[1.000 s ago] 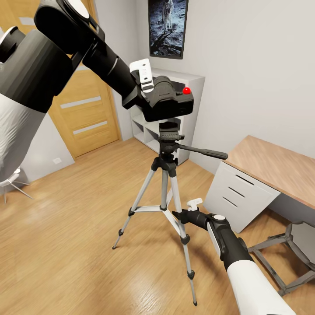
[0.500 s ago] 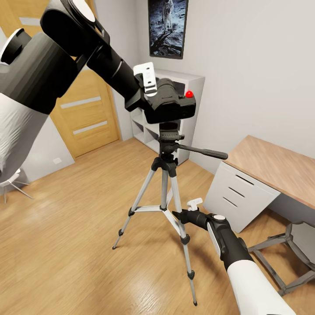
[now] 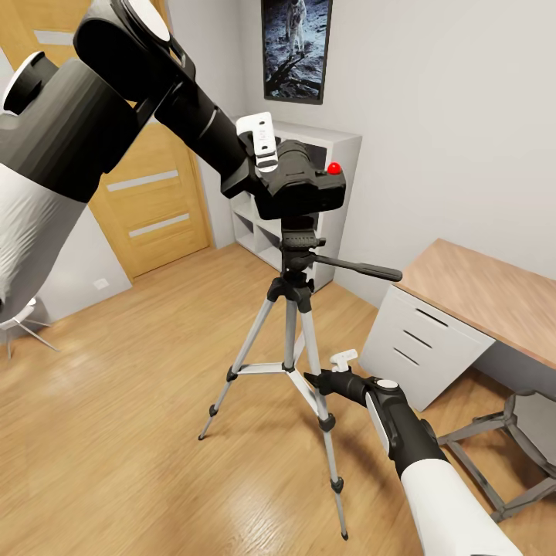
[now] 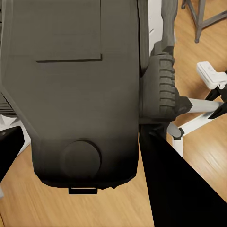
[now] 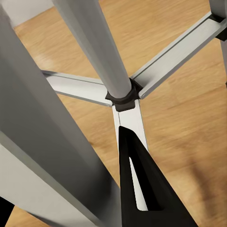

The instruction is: Attach the digital camera to the camera tripod in the bedroom.

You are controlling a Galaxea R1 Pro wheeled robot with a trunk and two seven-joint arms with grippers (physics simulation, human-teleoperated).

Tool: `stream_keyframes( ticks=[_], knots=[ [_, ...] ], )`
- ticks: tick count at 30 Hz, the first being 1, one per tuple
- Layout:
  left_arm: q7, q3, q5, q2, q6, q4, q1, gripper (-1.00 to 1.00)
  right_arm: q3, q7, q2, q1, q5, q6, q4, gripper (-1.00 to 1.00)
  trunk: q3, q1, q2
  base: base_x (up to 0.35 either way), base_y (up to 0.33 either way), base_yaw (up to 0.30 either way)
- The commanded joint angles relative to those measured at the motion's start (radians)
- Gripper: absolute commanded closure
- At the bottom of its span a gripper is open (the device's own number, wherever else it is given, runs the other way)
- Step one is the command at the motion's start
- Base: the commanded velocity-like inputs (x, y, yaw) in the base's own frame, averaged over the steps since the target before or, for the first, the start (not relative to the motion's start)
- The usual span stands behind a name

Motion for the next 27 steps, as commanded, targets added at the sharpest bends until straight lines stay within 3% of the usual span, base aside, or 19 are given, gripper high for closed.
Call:
stream_keyframes(
  ticks=[1,24,25,27],
  knots=[
    [-0.009,-0.001,-0.009,0.001,0.007,-0.001,-0.002,1.00,-0.005,0.008,0.001,-0.001,0.091,0.010,0.032,1.00,-0.002,0.001,-0.002,0.000,0.000,0.000],
    [-0.009,-0.002,-0.008,0.001,0.008,-0.001,-0.002,1.00,-0.005,0.008,0.001,-0.001,0.091,0.010,0.032,1.00,-0.002,0.001,-0.002,0.000,0.000,0.000],
    [-0.009,-0.002,-0.007,0.001,0.008,-0.001,-0.002,-1.00,-0.005,0.008,0.001,-0.001,0.091,0.010,0.032,1.00,-0.002,0.001,-0.002,0.000,0.000,0.000],
    [-0.009,-0.002,-0.007,0.001,0.008,-0.001,-0.002,-1.00,-0.005,0.008,0.001,-0.001,0.091,0.010,0.032,1.00,-0.002,0.001,-0.002,0.000,0.000,0.000]
  ],
)
